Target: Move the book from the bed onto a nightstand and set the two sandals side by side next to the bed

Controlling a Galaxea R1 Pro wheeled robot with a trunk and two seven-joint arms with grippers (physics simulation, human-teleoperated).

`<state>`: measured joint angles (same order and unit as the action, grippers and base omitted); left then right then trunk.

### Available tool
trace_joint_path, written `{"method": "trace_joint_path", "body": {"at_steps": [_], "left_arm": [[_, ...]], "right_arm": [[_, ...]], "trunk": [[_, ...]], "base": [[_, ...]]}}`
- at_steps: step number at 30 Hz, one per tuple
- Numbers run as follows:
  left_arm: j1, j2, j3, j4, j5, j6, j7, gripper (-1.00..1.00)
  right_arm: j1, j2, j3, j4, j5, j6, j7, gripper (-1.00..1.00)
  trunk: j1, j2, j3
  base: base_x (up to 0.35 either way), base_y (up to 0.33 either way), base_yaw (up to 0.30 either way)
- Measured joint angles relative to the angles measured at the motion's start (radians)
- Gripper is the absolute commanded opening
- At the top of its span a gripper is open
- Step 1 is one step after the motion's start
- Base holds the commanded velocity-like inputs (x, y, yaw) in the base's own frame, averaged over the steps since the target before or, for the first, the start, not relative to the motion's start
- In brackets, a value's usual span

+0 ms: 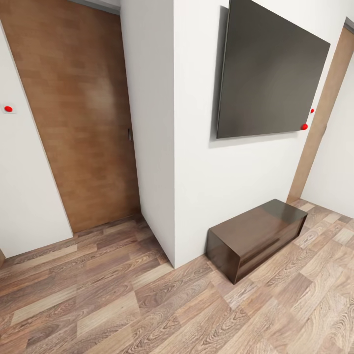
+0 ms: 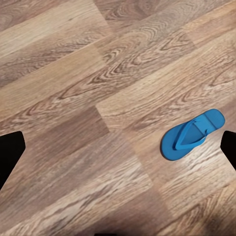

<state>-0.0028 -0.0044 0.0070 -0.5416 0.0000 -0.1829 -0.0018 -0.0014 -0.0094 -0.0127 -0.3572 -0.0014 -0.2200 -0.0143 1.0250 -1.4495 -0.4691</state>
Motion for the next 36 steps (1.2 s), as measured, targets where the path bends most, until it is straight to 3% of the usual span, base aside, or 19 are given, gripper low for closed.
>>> {"method": "trace_joint_path", "body": {"at_steps": [7, 36], "left_arm": [[0.000, 0.000, 0.000, 0.000, 0.000, 0.000, 0.000, 1.00], [0.000, 0.000, 0.000, 0.000, 0.000, 0.000, 0.000, 1.00]], "right_arm": [[0.000, 0.000, 0.000, 0.000, 0.000, 0.000, 0.000, 1.00], [0.000, 0.000, 0.000, 0.000, 0.000, 0.000, 0.000, 1.00]], "trunk": [[0.000, 0.000, 0.000], [0.000, 0.000, 0.000]], "base": [[0.000, 0.000, -0.073], [0.000, 0.000, -0.196]]}}
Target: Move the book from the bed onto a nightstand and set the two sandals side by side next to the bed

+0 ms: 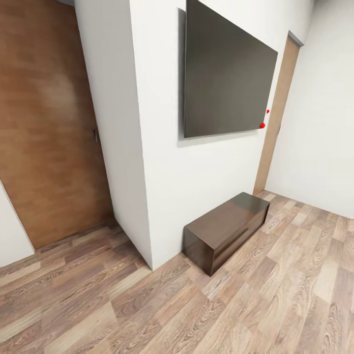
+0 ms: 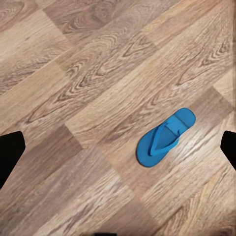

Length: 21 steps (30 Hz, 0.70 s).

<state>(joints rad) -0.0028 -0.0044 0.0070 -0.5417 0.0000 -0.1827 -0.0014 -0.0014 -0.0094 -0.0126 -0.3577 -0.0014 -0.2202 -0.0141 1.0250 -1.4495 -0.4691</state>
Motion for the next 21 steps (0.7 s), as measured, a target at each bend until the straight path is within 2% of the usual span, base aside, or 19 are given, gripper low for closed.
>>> {"method": "trace_joint_path", "body": {"at_steps": [12, 21], "left_arm": [[0.000, 0.000, 0.000, 0.000, 0.000, 0.000, 0.000, 1.00], [0.000, 0.000, 0.000, 0.000, 0.000, 0.000, 0.000, 1.00]], "right_arm": [[0.000, 0.000, 0.000, 0.000, 0.000, 0.000, 0.000, 1.00], [0.000, 0.000, 0.000, 0.000, 0.000, 0.000, 0.000, 1.00]], "trunk": [[0.000, 0.000, 0.000], [0.000, 0.000, 0.000]], "base": [[0.000, 0.000, -0.190], [0.000, 0.000, -0.110]]}}
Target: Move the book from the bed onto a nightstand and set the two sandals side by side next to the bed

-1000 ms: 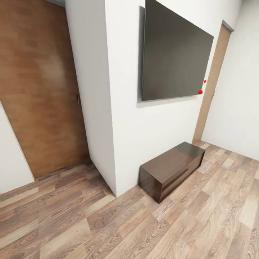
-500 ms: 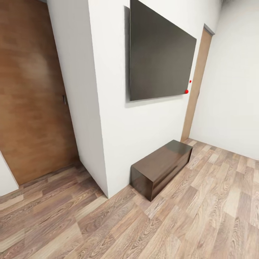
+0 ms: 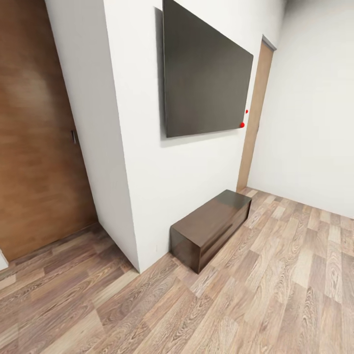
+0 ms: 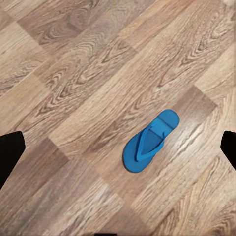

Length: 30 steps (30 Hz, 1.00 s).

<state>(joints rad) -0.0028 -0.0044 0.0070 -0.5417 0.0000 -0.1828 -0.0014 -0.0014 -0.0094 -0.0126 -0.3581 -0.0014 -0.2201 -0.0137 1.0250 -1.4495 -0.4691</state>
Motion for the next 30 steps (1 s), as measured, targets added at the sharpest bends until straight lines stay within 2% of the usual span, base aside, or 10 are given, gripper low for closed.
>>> {"method": "trace_joint_path", "body": {"at_steps": [30], "left_arm": [[0.000, 0.000, 0.000, 0.000, 0.000, 0.000, 0.000, 1.00]], "right_arm": [[0.000, 0.000, 0.000, -0.001, 0.000, 0.000, -0.001, 1.00]], "trunk": [[0.000, 0.000, 0.000]], "base": [[0.000, 0.000, -0.006]]}}
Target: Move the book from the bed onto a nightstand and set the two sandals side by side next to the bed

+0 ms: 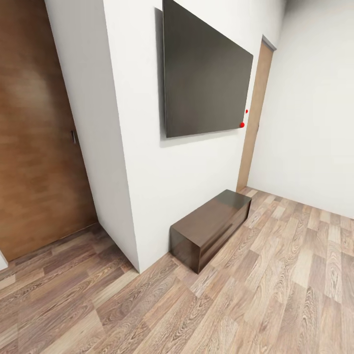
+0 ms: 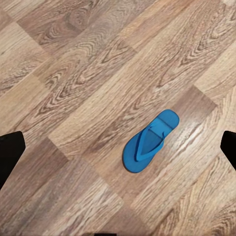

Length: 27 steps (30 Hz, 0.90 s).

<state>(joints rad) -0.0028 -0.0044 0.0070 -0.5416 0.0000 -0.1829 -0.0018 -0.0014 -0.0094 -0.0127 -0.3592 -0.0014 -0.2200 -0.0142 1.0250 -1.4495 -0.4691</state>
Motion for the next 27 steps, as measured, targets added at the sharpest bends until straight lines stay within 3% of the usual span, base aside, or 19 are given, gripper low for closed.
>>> {"method": "trace_joint_path", "body": {"at_steps": [13, 27], "left_arm": [[0.000, 0.000, 0.000, 0.000, 0.000, 0.000, 0.000, 1.00], [0.000, 0.000, 0.000, 0.000, 0.000, 0.000, 0.000, 1.00]], "right_arm": [[0.000, 0.000, 0.000, 0.000, 0.000, 0.000, 0.000, 1.00], [0.000, 0.000, 0.000, 0.000, 0.000, 0.000, 0.000, 1.00]], "trunk": [[0.000, 0.000, 0.004], [0.000, 0.000, 0.004]], "base": [[0.000, 0.000, -0.197], [0.000, 0.000, -0.024]]}}
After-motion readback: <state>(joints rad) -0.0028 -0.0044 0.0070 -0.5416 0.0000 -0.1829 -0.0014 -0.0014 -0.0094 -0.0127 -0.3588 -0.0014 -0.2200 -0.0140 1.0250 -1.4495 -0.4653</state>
